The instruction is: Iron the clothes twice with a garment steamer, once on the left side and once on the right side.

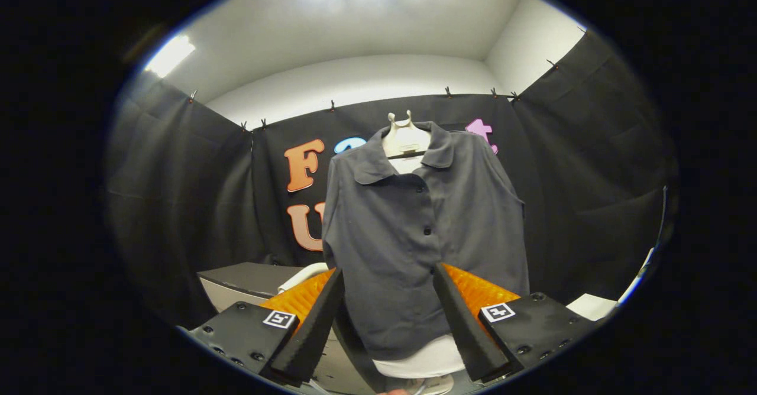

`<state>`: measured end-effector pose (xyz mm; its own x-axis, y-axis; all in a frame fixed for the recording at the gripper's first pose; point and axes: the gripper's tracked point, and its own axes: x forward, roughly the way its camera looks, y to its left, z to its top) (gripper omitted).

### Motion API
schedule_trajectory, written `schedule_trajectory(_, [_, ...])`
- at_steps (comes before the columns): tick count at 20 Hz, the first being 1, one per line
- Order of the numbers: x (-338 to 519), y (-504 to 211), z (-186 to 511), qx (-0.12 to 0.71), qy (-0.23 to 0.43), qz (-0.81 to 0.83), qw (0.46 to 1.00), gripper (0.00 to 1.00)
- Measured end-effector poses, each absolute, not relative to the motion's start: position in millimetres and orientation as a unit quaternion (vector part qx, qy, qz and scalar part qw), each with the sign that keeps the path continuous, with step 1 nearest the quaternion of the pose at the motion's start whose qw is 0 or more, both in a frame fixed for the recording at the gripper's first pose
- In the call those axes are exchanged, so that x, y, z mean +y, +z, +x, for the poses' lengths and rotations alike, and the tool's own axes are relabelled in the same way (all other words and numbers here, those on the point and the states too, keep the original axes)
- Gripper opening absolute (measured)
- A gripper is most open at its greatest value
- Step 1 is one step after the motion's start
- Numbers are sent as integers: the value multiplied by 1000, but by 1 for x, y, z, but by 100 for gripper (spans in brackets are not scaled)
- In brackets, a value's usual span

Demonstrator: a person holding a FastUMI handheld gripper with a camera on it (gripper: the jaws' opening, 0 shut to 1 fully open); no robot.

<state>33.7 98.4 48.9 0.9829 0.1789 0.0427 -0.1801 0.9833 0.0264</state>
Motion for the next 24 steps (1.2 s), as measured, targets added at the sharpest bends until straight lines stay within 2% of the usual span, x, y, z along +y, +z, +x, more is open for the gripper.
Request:
schedule_trajectory(11, [264, 31, 122, 32, 186, 47, 981, 98])
schedule_trajectory(19, [330, -17, 201, 93, 171, 29, 980, 98])
schedule_trajectory(24, [349, -63, 253, 137, 137, -9, 981, 98])
